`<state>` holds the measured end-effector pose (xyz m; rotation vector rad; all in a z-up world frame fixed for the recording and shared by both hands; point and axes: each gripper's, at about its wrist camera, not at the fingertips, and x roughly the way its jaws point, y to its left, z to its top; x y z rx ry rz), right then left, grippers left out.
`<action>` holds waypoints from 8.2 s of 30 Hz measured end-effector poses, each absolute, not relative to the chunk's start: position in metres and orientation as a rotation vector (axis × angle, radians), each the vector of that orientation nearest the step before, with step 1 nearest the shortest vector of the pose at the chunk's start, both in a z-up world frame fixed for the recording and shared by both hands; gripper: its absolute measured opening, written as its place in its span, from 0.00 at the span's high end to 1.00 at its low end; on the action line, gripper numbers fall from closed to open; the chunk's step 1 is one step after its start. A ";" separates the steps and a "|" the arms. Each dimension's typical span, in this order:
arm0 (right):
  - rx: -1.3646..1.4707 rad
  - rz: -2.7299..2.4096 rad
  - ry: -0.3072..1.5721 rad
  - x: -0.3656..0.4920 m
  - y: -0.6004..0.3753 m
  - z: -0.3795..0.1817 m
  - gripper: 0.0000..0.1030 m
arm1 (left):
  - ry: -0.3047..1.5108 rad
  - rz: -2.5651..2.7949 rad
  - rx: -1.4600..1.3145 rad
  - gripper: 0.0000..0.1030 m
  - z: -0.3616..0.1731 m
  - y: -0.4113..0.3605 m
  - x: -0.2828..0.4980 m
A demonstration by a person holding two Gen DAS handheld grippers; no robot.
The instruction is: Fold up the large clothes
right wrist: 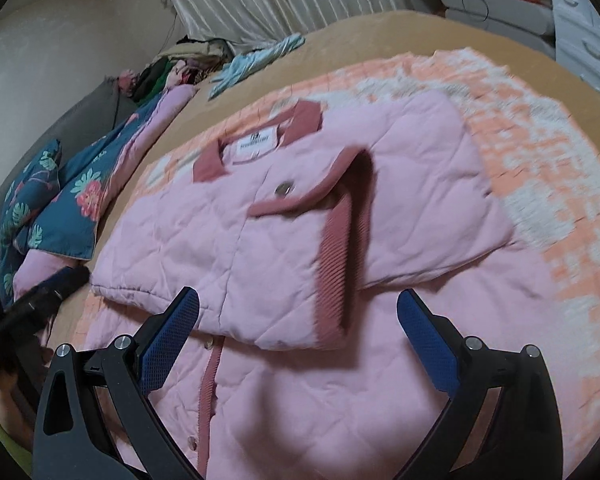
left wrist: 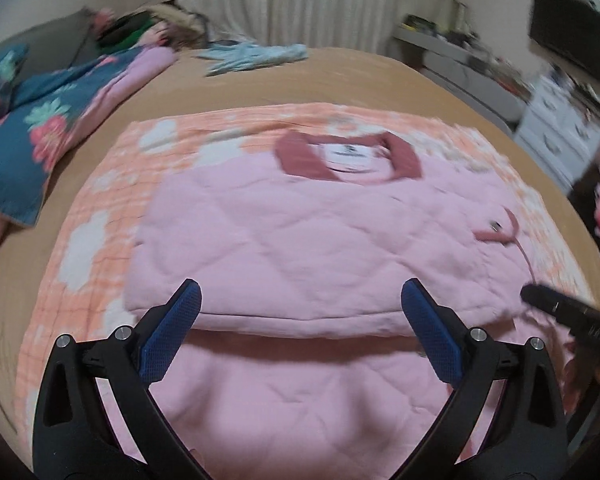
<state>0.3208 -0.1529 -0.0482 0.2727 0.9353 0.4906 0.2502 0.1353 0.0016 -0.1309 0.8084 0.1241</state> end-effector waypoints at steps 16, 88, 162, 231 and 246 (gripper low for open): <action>0.136 0.548 0.646 0.317 -0.149 0.007 0.87 | 0.782 0.156 -0.226 0.09 0.007 0.170 0.244; 0.031 0.495 0.801 0.319 -0.125 -0.024 0.07 | 0.866 0.090 -0.226 0.08 -0.023 0.136 0.276; -0.006 0.409 0.634 0.142 -0.200 0.073 0.04 | 0.695 0.079 -0.229 0.08 0.050 0.132 0.072; 0.048 0.477 1.001 0.083 -0.304 -0.076 0.76 | 1.050 0.171 -0.309 0.08 -0.102 0.201 -0.014; 0.131 0.586 0.761 0.107 -0.295 0.004 0.82 | 1.097 0.084 -0.345 0.08 -0.111 0.190 -0.021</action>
